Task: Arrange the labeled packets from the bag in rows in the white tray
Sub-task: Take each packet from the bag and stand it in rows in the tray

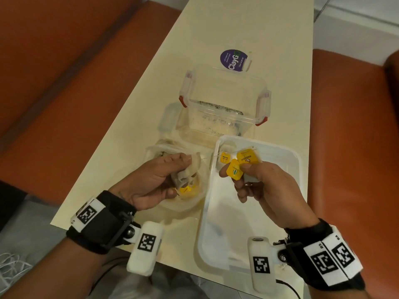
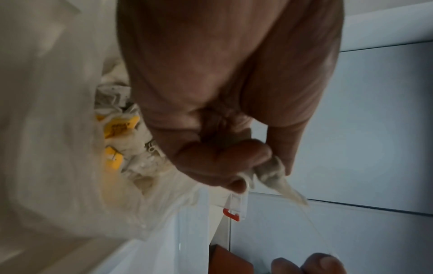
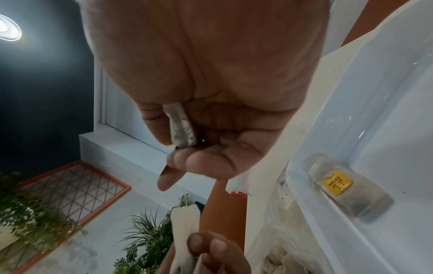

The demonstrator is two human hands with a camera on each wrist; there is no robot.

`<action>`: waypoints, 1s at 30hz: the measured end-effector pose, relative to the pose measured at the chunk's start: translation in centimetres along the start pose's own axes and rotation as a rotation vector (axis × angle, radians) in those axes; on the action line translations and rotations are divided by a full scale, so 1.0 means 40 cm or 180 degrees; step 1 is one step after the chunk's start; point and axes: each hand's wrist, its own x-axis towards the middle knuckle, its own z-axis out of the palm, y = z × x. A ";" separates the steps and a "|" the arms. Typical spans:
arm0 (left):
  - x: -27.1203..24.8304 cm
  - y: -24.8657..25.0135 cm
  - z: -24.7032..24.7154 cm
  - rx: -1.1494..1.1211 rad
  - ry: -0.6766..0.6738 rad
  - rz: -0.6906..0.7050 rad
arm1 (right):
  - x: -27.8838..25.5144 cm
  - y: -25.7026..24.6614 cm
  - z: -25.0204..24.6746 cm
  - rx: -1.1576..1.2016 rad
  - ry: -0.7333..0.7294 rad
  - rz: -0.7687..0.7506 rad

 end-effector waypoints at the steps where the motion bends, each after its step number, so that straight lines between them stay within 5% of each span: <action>1: -0.001 0.000 0.003 0.0000 -0.0002 -0.0011 | -0.001 0.000 0.000 0.0001 -0.0031 -0.0008; 11: -0.019 0.033 0.011 -0.0640 -0.0535 0.0189 | -0.007 0.014 -0.020 -0.0097 -0.0028 -0.0029; 20: -0.015 0.005 0.118 0.0204 -0.0357 0.0332 | -0.009 0.027 0.003 0.0231 0.0120 0.0059; 30: -0.024 0.046 0.098 -0.0405 -0.0034 0.0390 | -0.024 0.033 -0.034 0.0187 0.0694 0.0149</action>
